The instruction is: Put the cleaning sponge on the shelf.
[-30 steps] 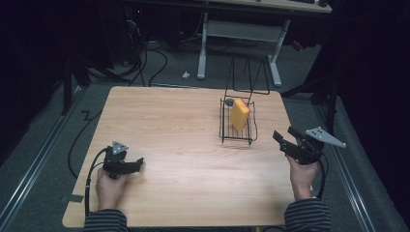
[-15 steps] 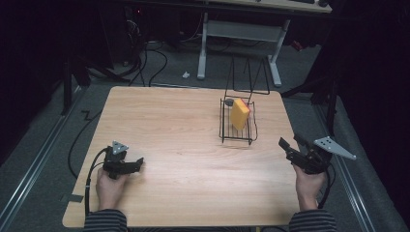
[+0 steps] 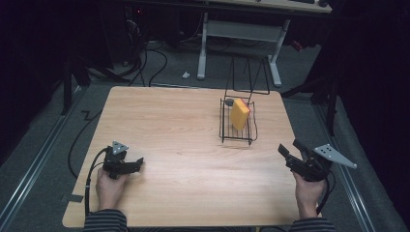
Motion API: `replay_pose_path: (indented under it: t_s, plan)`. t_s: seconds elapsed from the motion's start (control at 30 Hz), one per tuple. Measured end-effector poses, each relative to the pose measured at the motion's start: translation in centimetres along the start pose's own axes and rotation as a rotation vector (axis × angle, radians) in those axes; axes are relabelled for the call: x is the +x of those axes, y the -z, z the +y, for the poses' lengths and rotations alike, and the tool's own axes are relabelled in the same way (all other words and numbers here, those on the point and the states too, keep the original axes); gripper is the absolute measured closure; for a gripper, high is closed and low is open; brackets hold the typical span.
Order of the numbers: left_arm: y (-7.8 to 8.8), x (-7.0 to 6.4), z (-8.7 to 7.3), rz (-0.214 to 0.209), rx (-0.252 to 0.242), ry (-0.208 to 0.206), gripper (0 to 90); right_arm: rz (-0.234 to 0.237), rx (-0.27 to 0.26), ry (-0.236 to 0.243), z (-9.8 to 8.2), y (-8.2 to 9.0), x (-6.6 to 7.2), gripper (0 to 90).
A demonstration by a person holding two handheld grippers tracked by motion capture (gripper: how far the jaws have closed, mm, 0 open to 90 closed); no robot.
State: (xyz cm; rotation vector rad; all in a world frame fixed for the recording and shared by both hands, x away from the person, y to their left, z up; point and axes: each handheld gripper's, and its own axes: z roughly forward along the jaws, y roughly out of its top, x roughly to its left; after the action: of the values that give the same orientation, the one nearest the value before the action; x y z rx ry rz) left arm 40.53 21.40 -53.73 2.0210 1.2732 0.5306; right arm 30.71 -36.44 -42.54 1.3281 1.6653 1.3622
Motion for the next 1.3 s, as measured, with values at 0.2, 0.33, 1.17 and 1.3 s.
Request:
replay_pose_path:
  t_s: [0.2,0.33,1.17,1.3]
  plan:
    - [0.0,0.0,0.0,0.0,0.0,0.0,17.2,0.009,0.005,0.016,-0.5,-0.1,0.7,32.8]
    - [0.0,0.0,0.0,0.0,0.0,0.0,17.2,0.017,0.012,0.024,-0.9,-0.3,1.1,32.9]
    - [0.0,0.0,0.0,0.0,0.0,0.0,17.3,0.058,0.063,0.037,-2.7,-2.7,2.7,33.6]
    - [0.0,0.0,0.0,0.0,0.0,0.0,17.2,0.056,0.069,0.035,-2.9,-3.0,2.8,33.7]
